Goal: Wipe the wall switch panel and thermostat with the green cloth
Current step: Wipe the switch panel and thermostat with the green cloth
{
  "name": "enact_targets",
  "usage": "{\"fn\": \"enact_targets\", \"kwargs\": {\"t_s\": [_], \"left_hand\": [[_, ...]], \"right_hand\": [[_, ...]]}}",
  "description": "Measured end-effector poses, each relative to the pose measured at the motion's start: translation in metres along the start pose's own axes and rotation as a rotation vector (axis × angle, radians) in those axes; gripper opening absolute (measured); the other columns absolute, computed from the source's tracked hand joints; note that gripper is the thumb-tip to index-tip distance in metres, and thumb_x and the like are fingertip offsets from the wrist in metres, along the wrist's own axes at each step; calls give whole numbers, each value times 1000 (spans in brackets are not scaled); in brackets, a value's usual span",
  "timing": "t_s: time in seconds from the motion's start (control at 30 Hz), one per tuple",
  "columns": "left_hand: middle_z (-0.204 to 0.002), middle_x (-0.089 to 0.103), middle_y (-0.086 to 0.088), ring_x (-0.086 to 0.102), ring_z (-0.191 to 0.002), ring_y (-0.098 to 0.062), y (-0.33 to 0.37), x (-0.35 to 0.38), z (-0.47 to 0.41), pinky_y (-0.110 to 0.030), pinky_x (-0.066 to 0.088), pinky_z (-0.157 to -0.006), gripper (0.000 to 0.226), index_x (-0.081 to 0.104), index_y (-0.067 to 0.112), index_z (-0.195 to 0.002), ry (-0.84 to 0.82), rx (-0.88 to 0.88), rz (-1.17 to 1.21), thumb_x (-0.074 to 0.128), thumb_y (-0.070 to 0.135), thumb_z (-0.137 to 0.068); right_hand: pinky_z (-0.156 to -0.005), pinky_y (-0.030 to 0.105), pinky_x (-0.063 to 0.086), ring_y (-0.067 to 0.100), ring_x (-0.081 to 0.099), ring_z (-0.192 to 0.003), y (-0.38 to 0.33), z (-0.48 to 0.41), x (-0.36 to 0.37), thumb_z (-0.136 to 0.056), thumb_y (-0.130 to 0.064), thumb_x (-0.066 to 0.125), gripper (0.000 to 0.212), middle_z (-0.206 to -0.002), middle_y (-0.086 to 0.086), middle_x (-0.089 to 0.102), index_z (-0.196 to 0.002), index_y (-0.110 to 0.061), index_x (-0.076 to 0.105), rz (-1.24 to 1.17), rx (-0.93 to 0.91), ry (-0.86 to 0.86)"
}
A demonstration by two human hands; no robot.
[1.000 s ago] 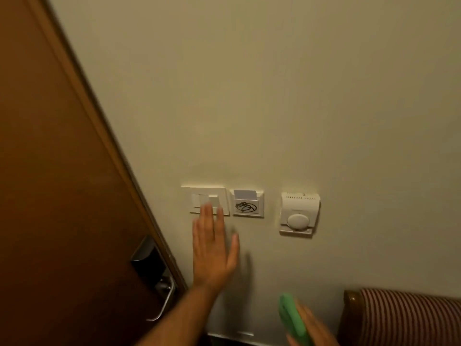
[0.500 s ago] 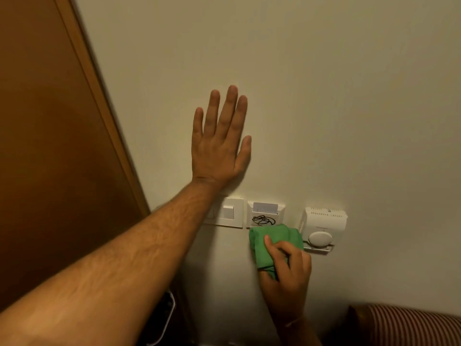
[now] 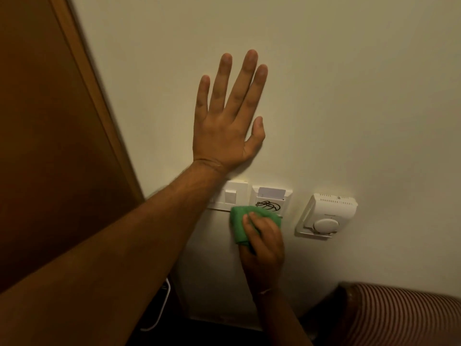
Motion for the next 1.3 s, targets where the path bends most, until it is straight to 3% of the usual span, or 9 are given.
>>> {"fn": "enact_targets", "kwargs": {"t_s": [0.13,0.3,0.43,0.53,0.67,0.8,0.93,1.13,1.3], "left_hand": [[-178,20,-10,16,-166,-39,-2,2,1,-59,9,-136,78,23,16,-173,4,-5,-6,46,43,-104],[-178,22,-10,1,-168,-28,-3,1,1,-59,9,-136,79,24,16,-173,9,-18,2,48,42,-103],[-178,25,-10,6,-169,-32,-1,1,1,-61,12,-136,79,25,16,-173,6,-11,5,49,41,-102],[-178,25,-11,18,-166,-40,0,1,1,-60,11,-135,79,23,16,-173,2,0,-3,47,43,-103],[-179,23,-11,17,-166,-39,-1,1,2,-60,10,-136,78,22,17,-174,4,-3,-9,45,43,-104],[-179,23,-10,17,-166,-39,-1,0,1,-59,10,-136,78,22,17,-174,-1,4,-8,46,42,-104],[-180,17,-9,1,-170,-30,-2,2,1,-56,5,-137,79,16,18,-175,-12,6,5,44,43,-105],[-180,8,-10,-12,-168,-20,-4,4,2,-50,0,-137,86,0,19,-174,-22,-8,26,42,45,-104],[-179,2,-10,-13,-167,-17,-6,6,3,-46,-3,-137,91,-4,16,-172,-16,-39,38,44,46,-101]], "right_hand": [[-98,50,60,35,73,-110,-9,-8,6,-95,-13,70,29,-124,12,77,-122,-6,79,8,-37,-56],[-98,56,57,31,67,-113,29,-1,-32,-76,10,89,42,-119,15,76,-116,-1,80,38,81,80],[-101,57,54,39,70,-107,20,-5,-23,-75,17,78,39,-116,17,76,-112,2,80,-4,67,107],[-105,51,54,36,69,-110,-1,-13,-7,-75,12,79,42,-120,13,77,-115,-2,81,-11,19,56],[-106,46,55,32,66,-112,6,-14,-16,-85,3,72,38,-125,9,76,-120,-8,80,36,-45,3],[-114,30,43,27,62,-114,27,-10,-37,-83,3,78,38,-128,7,74,-120,-9,79,67,75,100],[-106,41,49,25,61,-116,8,-14,-22,-84,3,77,33,-123,13,75,-115,-6,82,50,65,95],[-102,42,53,35,70,-106,-3,-20,-15,-103,-11,53,33,-125,12,76,-120,-8,80,72,-59,-23],[-100,49,55,32,59,-114,22,-9,-36,-94,-17,68,29,-125,13,73,-120,-13,80,114,111,77]]}}
Point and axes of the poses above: each hand's wrist, its own z-axis away from the middle knuckle, its own x-axis out of the palm, y = z × x, the point moved 4 cm from there along -z, towards the middle knuckle
